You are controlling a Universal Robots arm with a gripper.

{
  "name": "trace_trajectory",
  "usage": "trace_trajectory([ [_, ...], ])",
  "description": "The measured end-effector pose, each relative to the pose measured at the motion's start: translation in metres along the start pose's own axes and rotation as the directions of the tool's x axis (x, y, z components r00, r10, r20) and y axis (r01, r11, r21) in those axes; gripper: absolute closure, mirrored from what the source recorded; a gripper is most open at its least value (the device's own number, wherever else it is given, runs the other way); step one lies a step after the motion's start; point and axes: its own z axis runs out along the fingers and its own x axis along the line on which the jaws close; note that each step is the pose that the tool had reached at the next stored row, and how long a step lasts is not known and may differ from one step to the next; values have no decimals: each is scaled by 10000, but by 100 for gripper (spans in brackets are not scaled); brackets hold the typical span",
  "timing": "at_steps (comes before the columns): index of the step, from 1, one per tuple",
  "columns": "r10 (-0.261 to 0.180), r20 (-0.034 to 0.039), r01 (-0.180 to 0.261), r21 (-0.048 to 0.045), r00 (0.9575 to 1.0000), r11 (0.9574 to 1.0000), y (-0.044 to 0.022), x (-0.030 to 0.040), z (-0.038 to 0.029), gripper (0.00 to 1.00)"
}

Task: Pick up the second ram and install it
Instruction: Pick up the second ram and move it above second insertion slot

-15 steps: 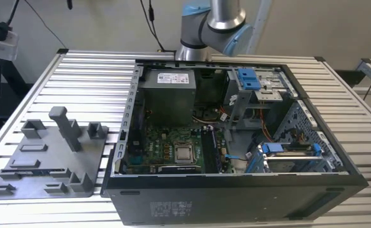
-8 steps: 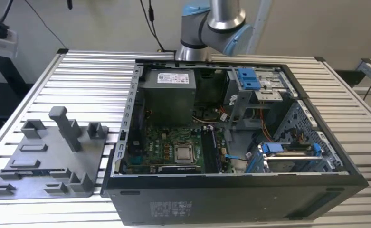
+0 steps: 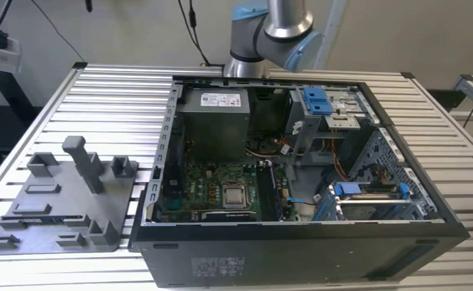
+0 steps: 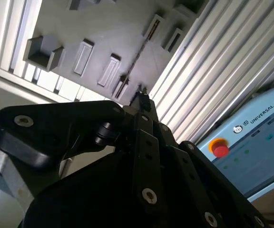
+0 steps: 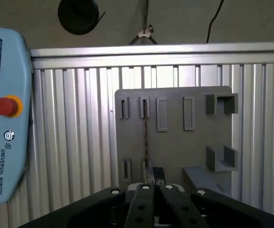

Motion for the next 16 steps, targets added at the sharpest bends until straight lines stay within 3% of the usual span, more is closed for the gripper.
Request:
trace_trajectory([
  [13,-59,1,59,1,10000,10000,1,0,1,88],
  [16,-72,1,72,0,10000,10000,1,0,1,70],
])
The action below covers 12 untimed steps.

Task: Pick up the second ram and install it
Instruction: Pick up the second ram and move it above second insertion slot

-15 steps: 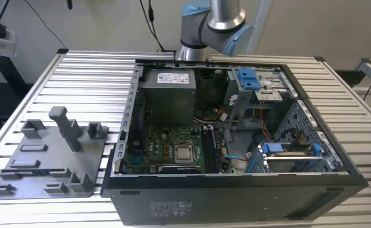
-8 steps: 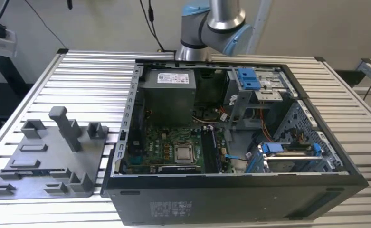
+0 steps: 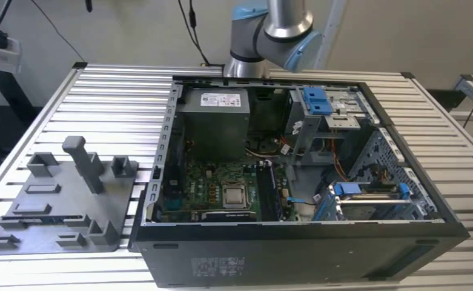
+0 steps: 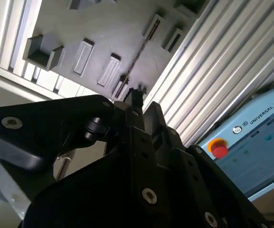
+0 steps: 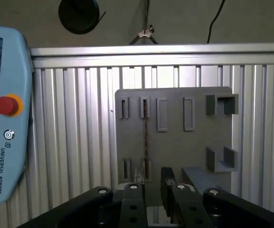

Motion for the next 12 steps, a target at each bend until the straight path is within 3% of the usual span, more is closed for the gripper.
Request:
trace_trajectory([
  [3,-12,-1,12,0,10000,10000,0,0,0,64],
  [4,-17,0,17,0,10000,10000,0,0,0,58],
  [12,-75,0,75,0,10000,10000,0,0,0,58],
])
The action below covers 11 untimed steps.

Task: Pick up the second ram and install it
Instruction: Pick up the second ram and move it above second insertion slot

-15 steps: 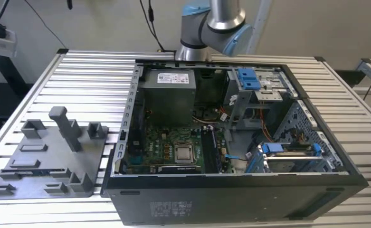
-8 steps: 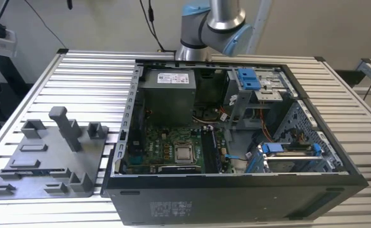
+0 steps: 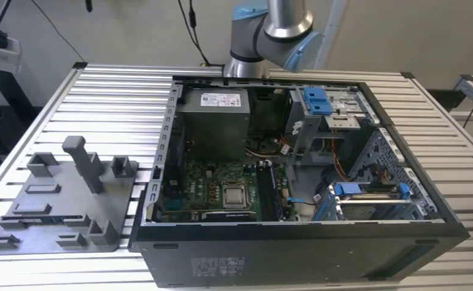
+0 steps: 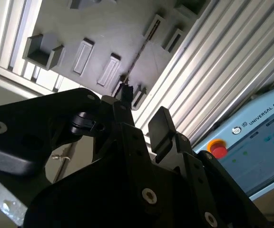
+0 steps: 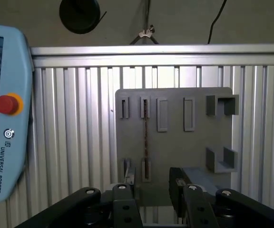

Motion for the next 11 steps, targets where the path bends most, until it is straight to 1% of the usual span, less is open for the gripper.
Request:
trace_trajectory([
  [7,-4,0,4,0,10000,10000,0,0,18,58],
  [11,-4,0,4,-1,10000,10000,0,1,54,58],
])
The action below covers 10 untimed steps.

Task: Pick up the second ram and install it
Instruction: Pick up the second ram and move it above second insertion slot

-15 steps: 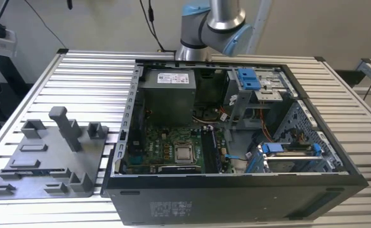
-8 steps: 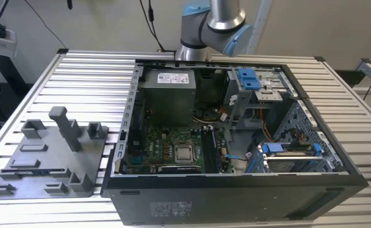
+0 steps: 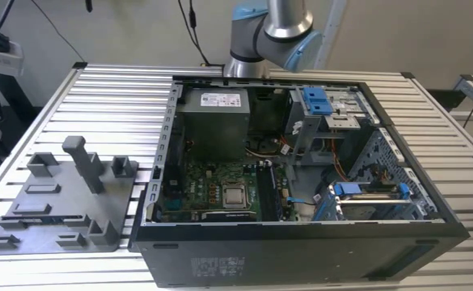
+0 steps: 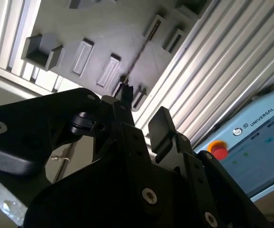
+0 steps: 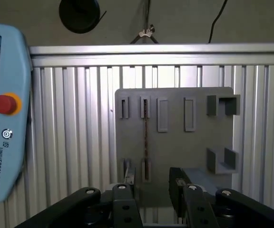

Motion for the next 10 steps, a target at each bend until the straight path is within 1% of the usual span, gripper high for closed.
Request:
trace_trajectory([
  [7,0,1,0,1,10000,10000,0,0,84,58],
  [10,0,0,0,-1,10000,10000,0,0,107,58],
])
